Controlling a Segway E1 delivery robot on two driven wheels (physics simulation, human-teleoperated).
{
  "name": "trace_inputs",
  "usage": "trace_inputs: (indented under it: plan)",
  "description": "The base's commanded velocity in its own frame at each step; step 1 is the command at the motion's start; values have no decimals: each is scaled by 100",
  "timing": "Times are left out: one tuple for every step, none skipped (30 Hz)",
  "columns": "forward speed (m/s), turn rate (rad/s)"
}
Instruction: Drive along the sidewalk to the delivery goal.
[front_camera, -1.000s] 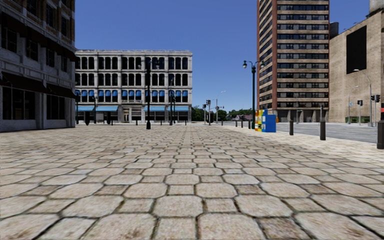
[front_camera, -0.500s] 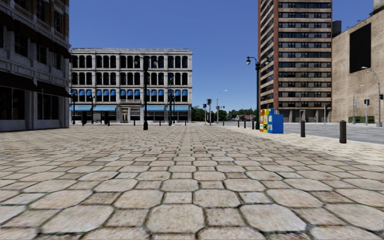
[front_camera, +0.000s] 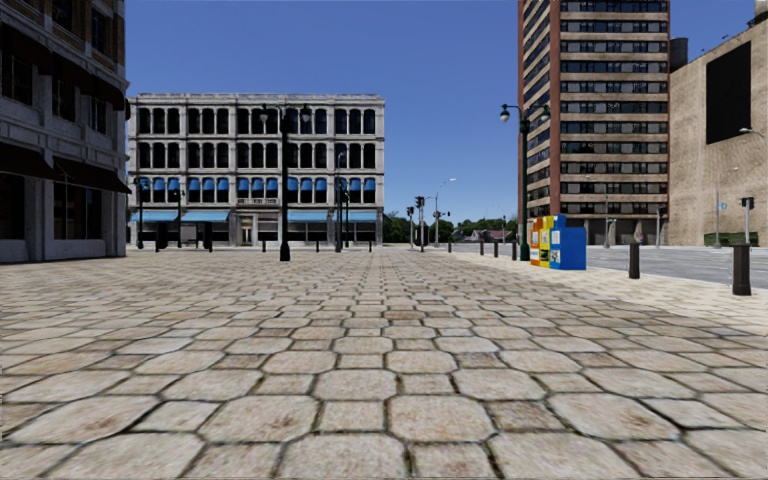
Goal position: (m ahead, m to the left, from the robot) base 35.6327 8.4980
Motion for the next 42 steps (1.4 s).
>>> trace_inputs:
  plan:
    - [200, 0]
    - [200, 0]
    - [200, 0]
    - [200, 0]
    - [200, 0]
    - [200, 0]
    - [200, 0]
    - [200, 0]
    - [200, 0]
    - [200, 0]
    - [200, 0]
    - [200, 0]
    - [200, 0]
    - [200, 0]
    - [200, 0]
    - [200, 0]
    - [200, 0]
    - [200, 0]
    - [200, 0]
    - [200, 0]
    - [200, 0]
    - [200, 0]
    - [200, 0]
    - [200, 0]
    - [200, 0]
    - [200, 0]
    - [200, 0]
    - [200, 0]
    - [200, 0]
    - [200, 0]
    - [200, 0]
    - [200, 0]
    - [200, 0]
    - [200, 0]
    - [200, 0]
    - [200, 0]
    - [200, 0]
    - [200, 0]
    - [200, 0]
    - [200, 0]
    - [200, 0]
    - [200, 0]
